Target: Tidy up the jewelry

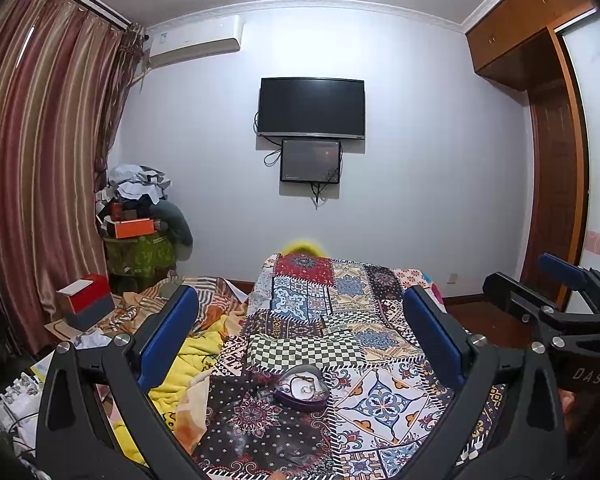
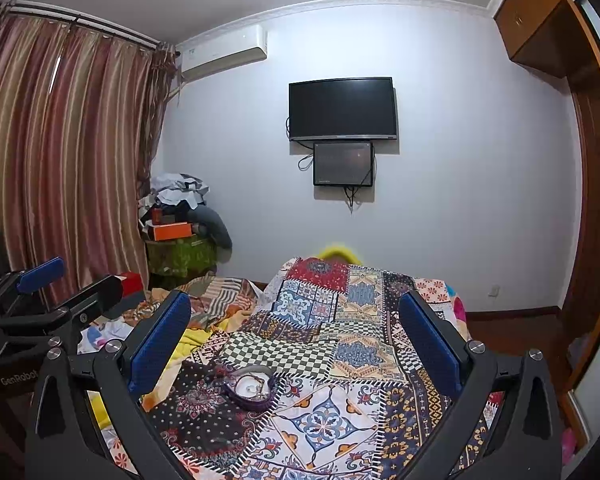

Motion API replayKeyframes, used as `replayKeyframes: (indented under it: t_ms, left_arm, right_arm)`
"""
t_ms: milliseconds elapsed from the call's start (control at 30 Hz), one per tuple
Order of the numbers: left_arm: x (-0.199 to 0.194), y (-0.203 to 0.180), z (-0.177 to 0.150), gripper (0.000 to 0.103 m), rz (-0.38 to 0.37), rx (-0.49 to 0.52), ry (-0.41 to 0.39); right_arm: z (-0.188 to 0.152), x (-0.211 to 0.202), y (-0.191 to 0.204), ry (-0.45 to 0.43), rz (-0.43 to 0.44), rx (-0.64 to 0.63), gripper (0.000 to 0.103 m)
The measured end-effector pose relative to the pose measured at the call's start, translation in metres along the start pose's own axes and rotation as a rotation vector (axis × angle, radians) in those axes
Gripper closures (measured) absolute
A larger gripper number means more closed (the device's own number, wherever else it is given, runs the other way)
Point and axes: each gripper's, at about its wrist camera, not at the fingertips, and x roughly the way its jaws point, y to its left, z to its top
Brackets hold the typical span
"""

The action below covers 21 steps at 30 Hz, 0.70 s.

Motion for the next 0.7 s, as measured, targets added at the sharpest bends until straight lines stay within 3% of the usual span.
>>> replayKeyframes:
  t_ms: [700]
  left_arm:
    - [0.0060, -0.0030, -0.0038, 0.001, -0.015, 0.005, 0.019]
  right_arm:
    - [-0.0007, 0.0049, -0.0033, 0.017, -0.017, 0.007, 0.000]
